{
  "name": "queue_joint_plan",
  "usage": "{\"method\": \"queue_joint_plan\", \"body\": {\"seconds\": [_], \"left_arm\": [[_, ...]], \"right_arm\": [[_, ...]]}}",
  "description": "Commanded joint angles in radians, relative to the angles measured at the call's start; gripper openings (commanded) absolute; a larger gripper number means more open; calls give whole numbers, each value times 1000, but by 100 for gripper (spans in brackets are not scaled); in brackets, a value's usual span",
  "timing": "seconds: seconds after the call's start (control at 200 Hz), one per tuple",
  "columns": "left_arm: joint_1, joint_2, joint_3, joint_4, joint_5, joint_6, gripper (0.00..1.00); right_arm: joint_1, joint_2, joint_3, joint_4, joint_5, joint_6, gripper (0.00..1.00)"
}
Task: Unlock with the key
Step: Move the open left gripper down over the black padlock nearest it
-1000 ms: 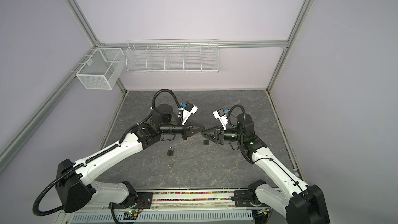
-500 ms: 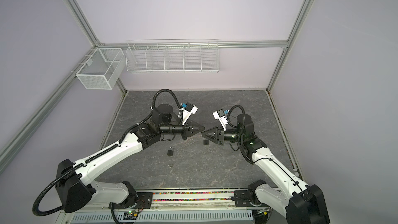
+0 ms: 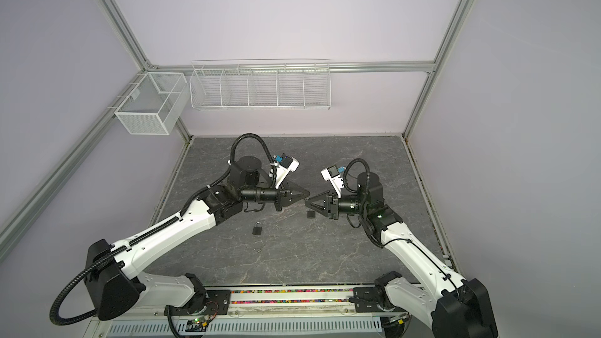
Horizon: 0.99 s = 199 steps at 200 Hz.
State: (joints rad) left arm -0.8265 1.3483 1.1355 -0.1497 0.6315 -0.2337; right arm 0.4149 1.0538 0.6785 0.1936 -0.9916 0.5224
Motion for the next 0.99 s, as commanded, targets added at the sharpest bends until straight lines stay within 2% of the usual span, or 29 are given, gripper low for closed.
{"method": "queue_joint_plan", "body": {"seconds": [0.0, 0.15, 0.19, 0.575, 0.74, 0.815, 0.88, 0.99], "left_arm": [[3, 12, 41, -22, 24, 35, 0], [3, 8, 48, -37, 17, 45, 0], [3, 7, 48, -37, 17, 45, 0], [4, 13, 76, -45, -15, 41, 0], [3, 12, 112, -80, -107, 20, 51], [3, 6, 118, -86, -179, -4, 66], [3, 7, 116, -85, -266, -49, 71], [1, 30, 121, -108, -415, -140, 72]], "right_arm": [[4, -15, -7, -9, -12, -21, 17], [2, -18, -4, -23, -14, -33, 13], [3, -21, -5, -30, -11, -36, 6], [3, -59, -2, -68, 28, -51, 6], [-4, -79, 6, -162, 112, -61, 6], [-11, -92, 11, -246, 190, -79, 6], [-19, -96, 9, -299, 238, -83, 6], [-40, -90, 10, -413, 356, -74, 6]]}}
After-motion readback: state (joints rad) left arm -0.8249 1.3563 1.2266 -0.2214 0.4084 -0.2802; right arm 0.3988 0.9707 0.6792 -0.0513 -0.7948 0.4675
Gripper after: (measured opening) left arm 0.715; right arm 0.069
